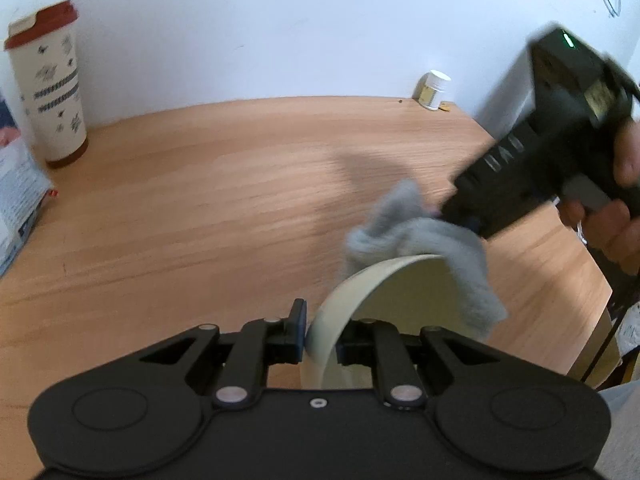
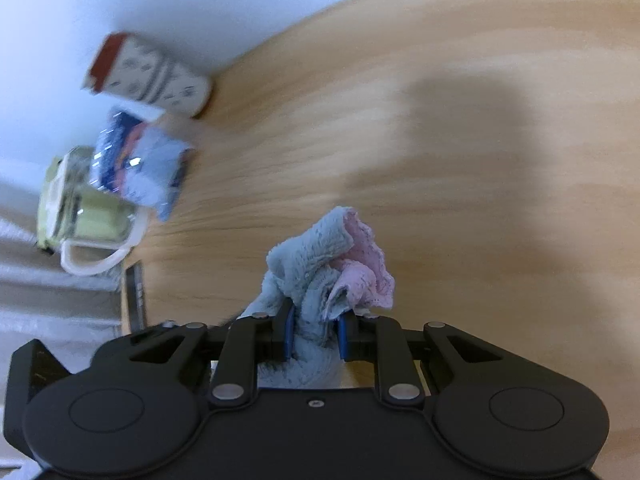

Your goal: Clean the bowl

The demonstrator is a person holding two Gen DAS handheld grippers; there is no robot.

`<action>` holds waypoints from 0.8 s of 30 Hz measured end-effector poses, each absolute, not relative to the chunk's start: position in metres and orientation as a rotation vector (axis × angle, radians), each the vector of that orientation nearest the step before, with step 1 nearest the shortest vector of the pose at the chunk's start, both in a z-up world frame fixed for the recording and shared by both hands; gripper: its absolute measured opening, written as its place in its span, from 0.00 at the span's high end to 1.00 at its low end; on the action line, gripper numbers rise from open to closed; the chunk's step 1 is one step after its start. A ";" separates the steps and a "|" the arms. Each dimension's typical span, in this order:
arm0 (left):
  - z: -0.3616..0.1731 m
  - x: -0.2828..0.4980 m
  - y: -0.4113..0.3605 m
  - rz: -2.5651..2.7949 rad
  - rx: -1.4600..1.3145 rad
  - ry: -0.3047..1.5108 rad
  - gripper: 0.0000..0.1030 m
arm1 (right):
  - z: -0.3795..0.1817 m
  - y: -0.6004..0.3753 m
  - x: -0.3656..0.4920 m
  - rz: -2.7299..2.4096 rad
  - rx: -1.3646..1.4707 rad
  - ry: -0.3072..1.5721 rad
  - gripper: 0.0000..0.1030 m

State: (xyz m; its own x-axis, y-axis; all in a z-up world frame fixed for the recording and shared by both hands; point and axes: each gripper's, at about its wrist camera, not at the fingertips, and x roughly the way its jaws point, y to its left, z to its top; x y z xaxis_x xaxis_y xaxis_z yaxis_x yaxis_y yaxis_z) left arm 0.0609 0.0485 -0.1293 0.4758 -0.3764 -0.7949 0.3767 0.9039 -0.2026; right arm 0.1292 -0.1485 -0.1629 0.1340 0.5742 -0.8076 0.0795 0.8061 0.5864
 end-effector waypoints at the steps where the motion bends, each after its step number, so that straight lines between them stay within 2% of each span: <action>1: -0.130 0.061 0.051 -0.454 -0.012 0.979 0.88 | -0.167 -0.155 0.126 0.371 0.583 1.418 0.78; 8: -0.133 0.068 0.072 -0.393 -0.108 1.038 0.90 | -0.179 -0.168 0.112 0.333 0.657 1.407 0.78; 24: -0.152 0.080 0.112 -0.279 -0.357 1.179 0.92 | -0.175 -0.152 0.130 0.361 0.629 1.362 0.78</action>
